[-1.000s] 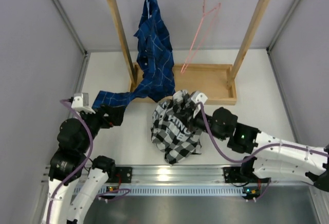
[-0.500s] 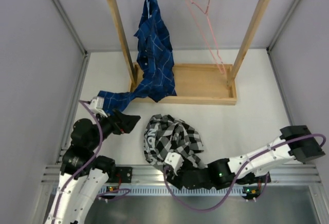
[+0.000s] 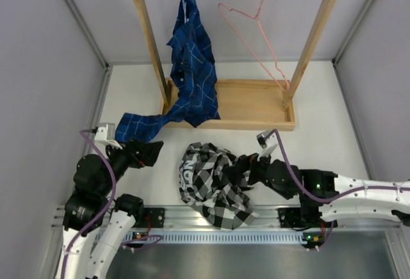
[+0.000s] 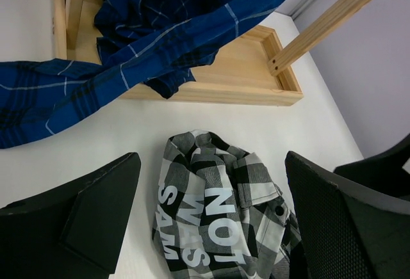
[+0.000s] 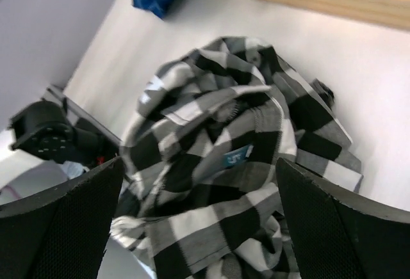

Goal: Place the shirt on the hanger

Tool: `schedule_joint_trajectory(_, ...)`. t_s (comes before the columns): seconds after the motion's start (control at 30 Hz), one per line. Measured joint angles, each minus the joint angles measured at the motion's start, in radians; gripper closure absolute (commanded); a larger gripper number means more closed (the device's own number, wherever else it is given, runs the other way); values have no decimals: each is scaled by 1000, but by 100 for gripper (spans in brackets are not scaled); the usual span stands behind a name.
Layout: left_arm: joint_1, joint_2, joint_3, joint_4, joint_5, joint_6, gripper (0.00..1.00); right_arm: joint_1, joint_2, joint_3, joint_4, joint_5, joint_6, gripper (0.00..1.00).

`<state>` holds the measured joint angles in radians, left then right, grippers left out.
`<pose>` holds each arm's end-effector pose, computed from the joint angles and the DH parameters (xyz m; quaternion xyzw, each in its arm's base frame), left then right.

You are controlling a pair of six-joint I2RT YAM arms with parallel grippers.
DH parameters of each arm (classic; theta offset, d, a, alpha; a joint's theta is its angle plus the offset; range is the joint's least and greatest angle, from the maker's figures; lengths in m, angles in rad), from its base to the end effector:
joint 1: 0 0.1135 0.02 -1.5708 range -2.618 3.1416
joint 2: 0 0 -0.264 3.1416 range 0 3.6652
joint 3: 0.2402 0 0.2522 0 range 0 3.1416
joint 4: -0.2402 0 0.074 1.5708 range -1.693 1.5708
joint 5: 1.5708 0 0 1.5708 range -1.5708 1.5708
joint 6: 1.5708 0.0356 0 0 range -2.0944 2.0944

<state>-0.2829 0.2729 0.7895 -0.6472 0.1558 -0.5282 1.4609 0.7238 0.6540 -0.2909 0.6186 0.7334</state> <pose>0.0535 -0.0213 0.3436 -0.0408 0.7501 -0.3131 0.5811 0.0388 0.1638 0.2947 -0.1169 0.7938 0.3680 0.4699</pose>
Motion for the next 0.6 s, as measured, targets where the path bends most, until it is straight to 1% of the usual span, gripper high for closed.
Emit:
schedule_joint_trajectory(0.07, 0, 0, 0, -4, -1, 3, 2, -64, 19, -29, 3, -48, 15, 6)
schedule_joint_trajectory(0.13, 0, 0, -2, -5, 0, 4, 2, -97, 59, -64, 9, -104, 22, 9)
schedule_joint_trajectory(0.17, 0, 0, -3, -5, 2, 4, 2, -107, 82, -76, 16, -126, 28, 14)
schedule_joint_trajectory(0.27, 0, 0, -6, -6, 8, 6, 2, -152, 165, -125, 44, -178, 58, 22)
schedule_joint_trajectory(0.4, 0, 0, -6, -9, 17, 8, 2, -188, 234, -192, 101, -233, 128, 26)
schedule_joint_trajectory(0.43, 0, 0, -6, -10, 20, 8, 2, -188, 248, -206, 125, -249, 145, 28)
schedule_joint_trajectory(0.47, 0, 0, -6, -10, 23, 8, 2, -188, 261, -215, 142, -264, 157, 39)
schedule_joint_trajectory(0.53, 0, 0, -7, -10, 26, 9, 2, -188, 292, -231, 195, -298, 176, 53)
schedule_joint_trajectory(0.57, 0, 0, -7, -10, 27, 9, 2, -188, 304, -236, 222, -316, 188, 67)
schedule_joint_trajectory(0.6, 0, 1, -7, -10, 29, 9, 2, -188, 306, -236, 230, -323, 185, 74)
